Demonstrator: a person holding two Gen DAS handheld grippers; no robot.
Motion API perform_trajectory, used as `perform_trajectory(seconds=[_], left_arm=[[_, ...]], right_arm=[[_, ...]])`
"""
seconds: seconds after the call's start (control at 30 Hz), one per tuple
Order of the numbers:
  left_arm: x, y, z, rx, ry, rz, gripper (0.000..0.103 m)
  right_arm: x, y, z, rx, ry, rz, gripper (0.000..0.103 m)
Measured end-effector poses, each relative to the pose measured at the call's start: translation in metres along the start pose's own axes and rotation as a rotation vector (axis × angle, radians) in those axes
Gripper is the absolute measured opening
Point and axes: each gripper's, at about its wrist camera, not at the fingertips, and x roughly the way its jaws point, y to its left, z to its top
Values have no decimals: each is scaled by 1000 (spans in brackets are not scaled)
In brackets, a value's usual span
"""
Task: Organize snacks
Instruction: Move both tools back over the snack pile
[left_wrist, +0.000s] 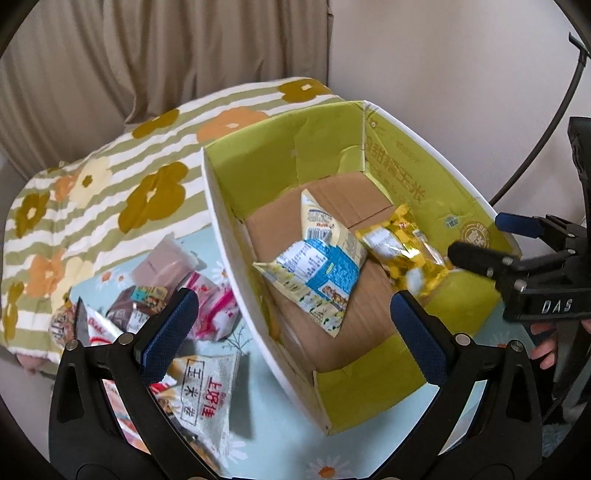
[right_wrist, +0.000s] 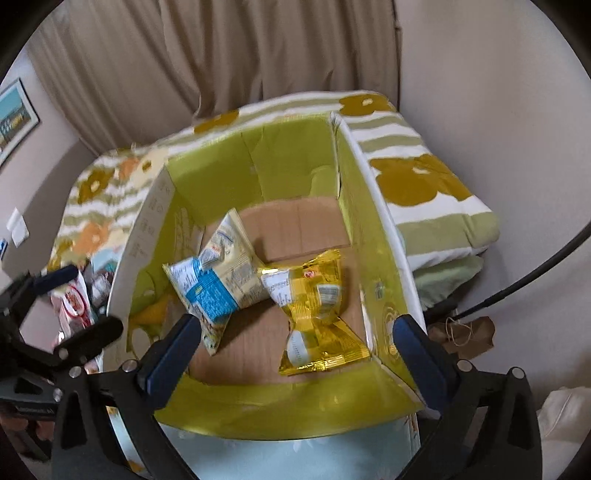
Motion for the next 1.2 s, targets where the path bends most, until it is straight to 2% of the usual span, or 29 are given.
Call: perform_trajectory(seconds=[0.3,0.47,0.67,0.9,1.2], left_arm=[[-21,-3,-12,-41,-29,29,103],[-44,-5,-23,-77,-64,61,103],[-78,5,-47,-153,-103,116,103],[-118,35,-79,-234,-138,204,103],[-143,106,-131,-362,-119,259,103]], right_arm=[[-19,2,-4,-56,-4,54,103],[-40,13,-4,-129,-63,86,103],[-60,29,-1,-173,-109,170,103],[-72,75,-2,-270,-137,236,103],[-59,155,-8,-353,-119,339,103]])
